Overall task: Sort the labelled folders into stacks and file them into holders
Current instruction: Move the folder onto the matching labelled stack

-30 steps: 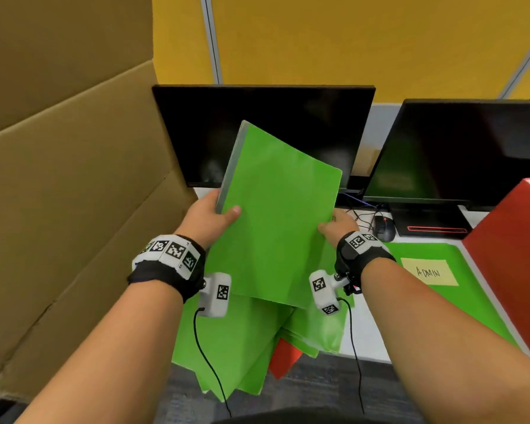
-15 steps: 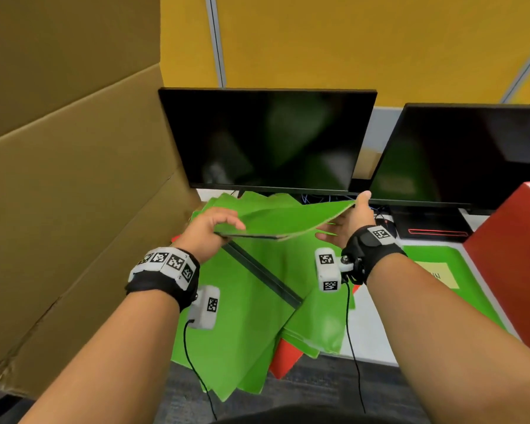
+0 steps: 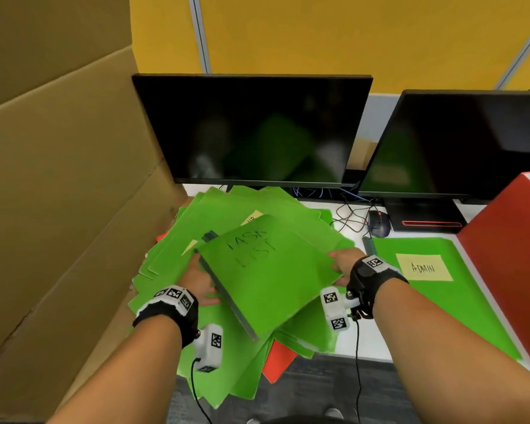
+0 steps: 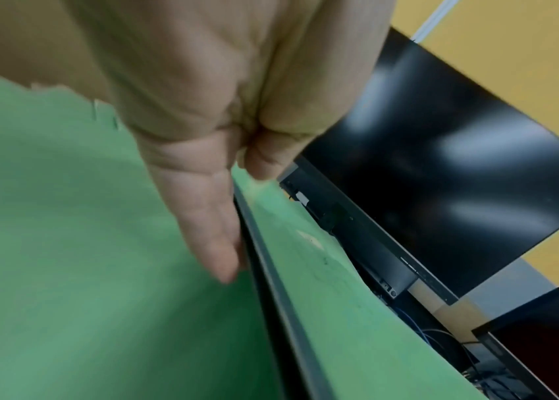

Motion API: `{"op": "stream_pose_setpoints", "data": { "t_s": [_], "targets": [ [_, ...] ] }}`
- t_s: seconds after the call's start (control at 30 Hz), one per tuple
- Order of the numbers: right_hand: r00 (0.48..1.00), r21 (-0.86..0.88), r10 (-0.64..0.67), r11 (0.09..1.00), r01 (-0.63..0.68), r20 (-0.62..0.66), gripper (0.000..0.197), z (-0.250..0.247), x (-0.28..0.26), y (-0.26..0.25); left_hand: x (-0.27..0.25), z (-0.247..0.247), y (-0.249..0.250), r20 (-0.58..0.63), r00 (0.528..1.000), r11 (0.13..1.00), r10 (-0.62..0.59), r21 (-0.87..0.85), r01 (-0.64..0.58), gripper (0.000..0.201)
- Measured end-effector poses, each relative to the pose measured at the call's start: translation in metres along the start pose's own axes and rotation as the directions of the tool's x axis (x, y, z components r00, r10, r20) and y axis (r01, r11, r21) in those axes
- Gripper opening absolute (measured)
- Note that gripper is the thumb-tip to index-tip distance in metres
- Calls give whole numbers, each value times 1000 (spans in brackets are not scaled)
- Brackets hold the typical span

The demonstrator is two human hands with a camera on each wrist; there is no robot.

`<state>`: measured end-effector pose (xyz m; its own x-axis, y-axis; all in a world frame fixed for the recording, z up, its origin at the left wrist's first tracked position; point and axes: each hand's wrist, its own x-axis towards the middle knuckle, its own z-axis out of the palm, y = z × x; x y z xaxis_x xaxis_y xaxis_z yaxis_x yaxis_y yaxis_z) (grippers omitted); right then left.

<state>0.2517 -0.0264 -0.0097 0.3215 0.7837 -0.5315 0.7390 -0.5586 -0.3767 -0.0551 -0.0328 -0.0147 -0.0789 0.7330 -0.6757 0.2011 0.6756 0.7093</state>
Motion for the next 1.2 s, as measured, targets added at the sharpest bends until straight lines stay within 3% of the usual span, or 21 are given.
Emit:
{"op": "stream_pose_setpoints", "data": {
  "t_s": [0.1, 0.2, 0.27, 0.33, 0.43, 0.5, 0.6, 0.67, 0.83, 0.97, 1.13, 1.2],
  "targets": [
    [997, -38, 43, 998, -41, 58, 40, 7, 3, 2, 8, 8, -6, -105, 994, 997, -31, -70, 24, 61],
    [980, -232, 27, 972, 20, 197, 14, 13, 6, 5, 18, 13, -11, -167, 986, 991, -19, 125, 40, 76],
    [960, -229, 53, 973, 12, 274, 11, 20, 10, 9, 21, 17, -13, -165, 986, 970, -8, 238, 48, 75],
    [974, -80, -5, 997, 23, 224, 22, 24, 15, 10, 26, 19, -15, -144, 990, 960, 7, 278, 33, 71],
    [987, -95, -22, 995, 37, 161, 46, 28, 20, 9, 34, 23, -16, -110, 994, 958, 17, 287, 16, 72],
    [991, -25, -19, 999, 22, 135, 52, 30, 24, 10, 37, 29, -17, -55, 998, 957, 7, 291, 9, 68],
    [997, 81, 12, 997, -18, 80, 54, 29, 33, 21, 42, 39, -18, 16, 1000, 929, 25, 369, -29, 46],
    [997, 120, 32, 992, -41, 73, 54, 24, 35, 29, 48, 45, -17, 26, 996, 863, 89, 498, -90, 43],
    [989, 108, 126, 985, -133, 75, 52, 9, 38, 51, 65, 55, -7, 4, 959, 702, 284, 680, -211, 61],
    [978, 61, 186, 979, -193, 95, 51, 9, 49, 70, 75, 69, -2, 9, 953, 658, 304, 721, -217, 54],
    [961, 71, 270, 959, -274, 64, 24, 3, 49, 86, 78, 81, 0, -7, 958, 633, 287, 752, -184, 35],
    [947, 56, 317, 946, -319, 49, 26, 1, 50, 92, 80, 84, 0, -29, 959, 643, 281, 748, -166, 26]
  ]
}}
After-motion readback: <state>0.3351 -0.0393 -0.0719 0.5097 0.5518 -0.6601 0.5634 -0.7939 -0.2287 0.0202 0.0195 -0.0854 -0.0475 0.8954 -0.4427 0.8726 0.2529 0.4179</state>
